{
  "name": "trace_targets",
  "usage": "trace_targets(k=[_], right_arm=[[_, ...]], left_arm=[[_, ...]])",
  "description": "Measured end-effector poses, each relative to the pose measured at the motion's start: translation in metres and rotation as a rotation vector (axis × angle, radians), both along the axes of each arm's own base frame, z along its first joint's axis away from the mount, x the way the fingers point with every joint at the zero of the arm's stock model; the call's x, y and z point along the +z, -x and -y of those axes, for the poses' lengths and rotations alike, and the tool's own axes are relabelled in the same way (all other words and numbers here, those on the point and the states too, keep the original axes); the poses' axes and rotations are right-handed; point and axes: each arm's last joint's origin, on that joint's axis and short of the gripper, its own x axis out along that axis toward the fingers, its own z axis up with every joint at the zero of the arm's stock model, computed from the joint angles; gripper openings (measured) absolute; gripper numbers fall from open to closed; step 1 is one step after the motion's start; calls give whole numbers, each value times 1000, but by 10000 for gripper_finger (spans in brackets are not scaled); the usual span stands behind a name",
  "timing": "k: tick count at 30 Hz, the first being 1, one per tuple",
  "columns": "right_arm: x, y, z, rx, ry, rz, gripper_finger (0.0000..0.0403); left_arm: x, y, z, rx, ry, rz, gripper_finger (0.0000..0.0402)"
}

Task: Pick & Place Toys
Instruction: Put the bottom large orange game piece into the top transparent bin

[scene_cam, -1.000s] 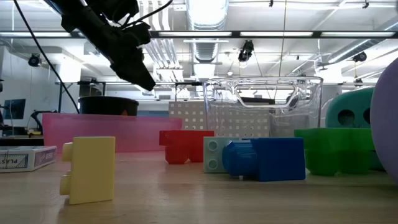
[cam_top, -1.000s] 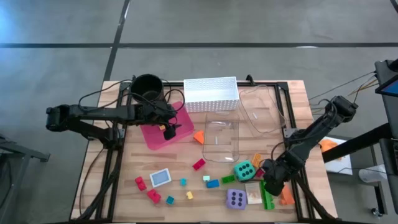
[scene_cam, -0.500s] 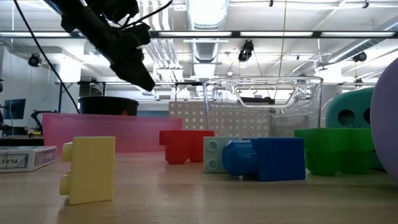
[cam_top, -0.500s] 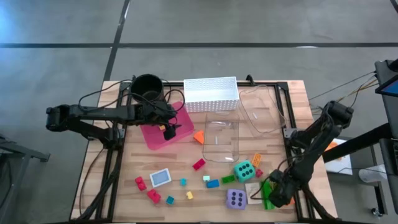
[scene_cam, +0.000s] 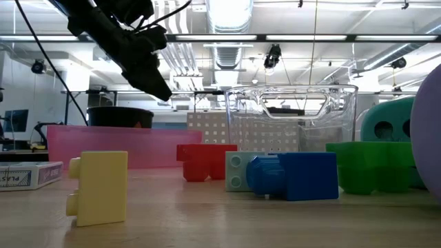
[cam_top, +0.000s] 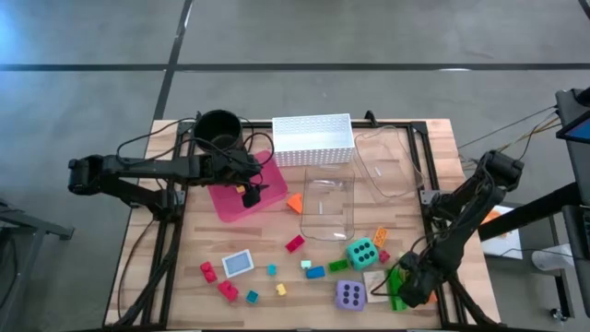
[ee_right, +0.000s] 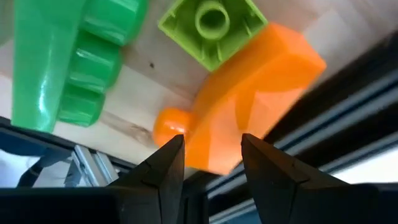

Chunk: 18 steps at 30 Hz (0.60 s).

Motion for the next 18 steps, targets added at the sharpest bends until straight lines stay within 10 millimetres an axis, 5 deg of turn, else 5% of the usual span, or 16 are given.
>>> trace_targets(k=[18], right_arm=[[2,4,1,-42,24,-26,161]], left_arm=[[0,0,0,0,0,-1,326]])
